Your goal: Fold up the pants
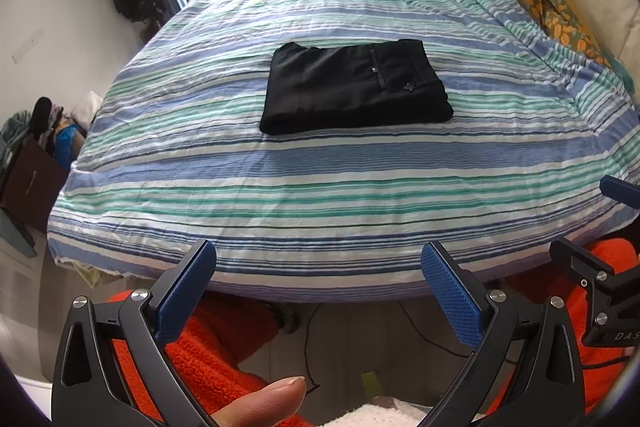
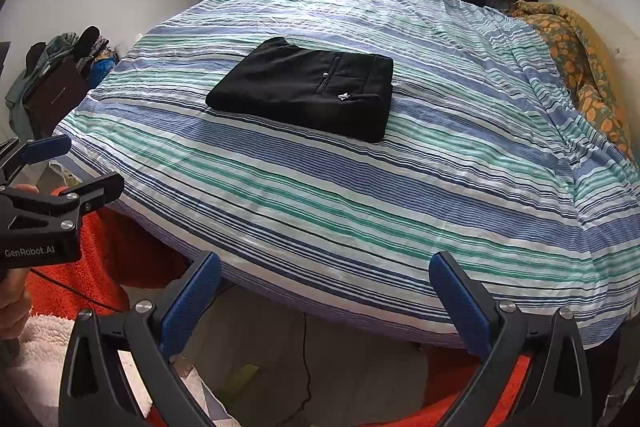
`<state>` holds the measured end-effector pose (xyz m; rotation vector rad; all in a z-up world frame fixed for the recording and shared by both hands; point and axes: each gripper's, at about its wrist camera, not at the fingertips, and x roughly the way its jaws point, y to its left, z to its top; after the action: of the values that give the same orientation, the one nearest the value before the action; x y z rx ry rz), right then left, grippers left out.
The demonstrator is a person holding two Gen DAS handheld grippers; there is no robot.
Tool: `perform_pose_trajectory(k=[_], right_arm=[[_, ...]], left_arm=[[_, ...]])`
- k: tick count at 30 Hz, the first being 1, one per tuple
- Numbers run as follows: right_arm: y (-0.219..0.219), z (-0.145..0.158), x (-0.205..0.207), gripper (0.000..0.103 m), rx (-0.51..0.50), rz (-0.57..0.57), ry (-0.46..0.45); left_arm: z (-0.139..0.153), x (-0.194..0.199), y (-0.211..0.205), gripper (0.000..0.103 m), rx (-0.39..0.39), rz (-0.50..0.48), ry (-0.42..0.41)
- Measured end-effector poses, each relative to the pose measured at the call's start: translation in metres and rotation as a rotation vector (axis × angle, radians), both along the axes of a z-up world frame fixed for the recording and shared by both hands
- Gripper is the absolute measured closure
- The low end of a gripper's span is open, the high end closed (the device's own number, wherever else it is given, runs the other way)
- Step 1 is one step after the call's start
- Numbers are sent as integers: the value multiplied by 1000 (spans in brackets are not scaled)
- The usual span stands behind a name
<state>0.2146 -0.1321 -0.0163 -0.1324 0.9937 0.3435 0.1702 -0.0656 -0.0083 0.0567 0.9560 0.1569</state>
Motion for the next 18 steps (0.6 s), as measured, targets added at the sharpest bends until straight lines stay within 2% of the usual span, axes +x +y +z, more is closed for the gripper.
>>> perform_pose_trajectory(k=[8, 13, 18], right_arm=[[1, 3, -2, 0, -3, 2, -14], [-2, 4, -2, 0, -3, -3, -17], [-3, 8, -3, 0, -4, -5, -30]], left_arm=[[2, -1, 5, 1, 0, 17, -5], [3, -1, 5, 1, 25, 18, -18], [5, -2, 5, 1, 7, 17, -17]])
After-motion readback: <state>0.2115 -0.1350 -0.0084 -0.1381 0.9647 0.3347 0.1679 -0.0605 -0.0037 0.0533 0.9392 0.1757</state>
